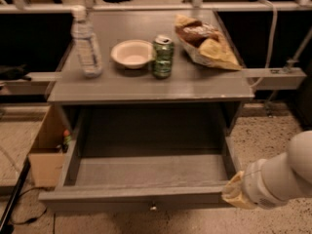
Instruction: Open top drawer
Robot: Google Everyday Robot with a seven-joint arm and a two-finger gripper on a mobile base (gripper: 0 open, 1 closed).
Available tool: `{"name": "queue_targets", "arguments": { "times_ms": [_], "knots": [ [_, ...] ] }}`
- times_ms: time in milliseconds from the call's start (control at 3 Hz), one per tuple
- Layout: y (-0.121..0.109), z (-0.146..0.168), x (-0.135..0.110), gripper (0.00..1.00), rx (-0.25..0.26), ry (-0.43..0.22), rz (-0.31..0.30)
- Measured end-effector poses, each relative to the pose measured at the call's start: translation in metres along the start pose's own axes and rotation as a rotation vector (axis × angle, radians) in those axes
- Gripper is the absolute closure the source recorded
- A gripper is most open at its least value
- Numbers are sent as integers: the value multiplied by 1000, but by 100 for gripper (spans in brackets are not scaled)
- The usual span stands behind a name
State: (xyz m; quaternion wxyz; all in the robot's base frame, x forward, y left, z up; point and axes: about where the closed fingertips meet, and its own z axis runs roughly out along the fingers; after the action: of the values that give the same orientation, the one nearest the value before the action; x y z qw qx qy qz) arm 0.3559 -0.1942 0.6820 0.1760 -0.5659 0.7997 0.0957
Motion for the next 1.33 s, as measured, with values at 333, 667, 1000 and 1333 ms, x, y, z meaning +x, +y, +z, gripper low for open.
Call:
{"name": "queue_targets", "arguments": {
  "times_ms": [333, 667, 1000, 1333],
  "knots": [
    [0, 0, 0, 84, 0, 0, 0],
    [0, 0, 0, 61, 0, 0, 0],
    [0, 0, 0, 38, 0, 0, 0],
    [0, 0, 0, 15, 0, 0, 0]
  ]
}}
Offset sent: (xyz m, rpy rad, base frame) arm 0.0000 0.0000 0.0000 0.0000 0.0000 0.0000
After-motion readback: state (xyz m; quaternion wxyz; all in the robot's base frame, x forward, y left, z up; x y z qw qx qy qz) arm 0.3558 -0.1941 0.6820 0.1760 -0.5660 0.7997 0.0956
